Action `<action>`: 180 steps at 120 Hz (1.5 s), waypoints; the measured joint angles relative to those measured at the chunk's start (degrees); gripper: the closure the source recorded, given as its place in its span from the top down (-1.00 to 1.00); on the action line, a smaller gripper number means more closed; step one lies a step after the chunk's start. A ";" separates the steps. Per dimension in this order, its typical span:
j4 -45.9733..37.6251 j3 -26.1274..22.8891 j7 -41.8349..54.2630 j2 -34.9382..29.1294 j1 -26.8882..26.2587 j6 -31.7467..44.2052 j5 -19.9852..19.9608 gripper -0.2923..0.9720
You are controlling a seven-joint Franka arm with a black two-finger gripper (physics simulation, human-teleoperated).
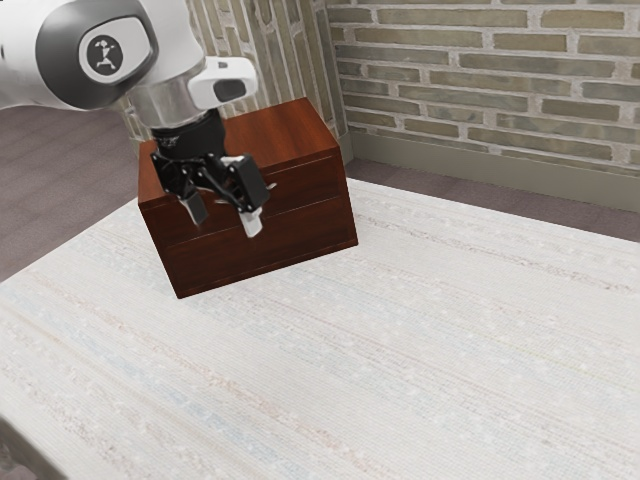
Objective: Pull the drawer handle with one arm to open the drawer
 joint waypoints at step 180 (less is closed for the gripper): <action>7.78 6.95 55.36 17.76 4.94 27.47 5.77 -0.01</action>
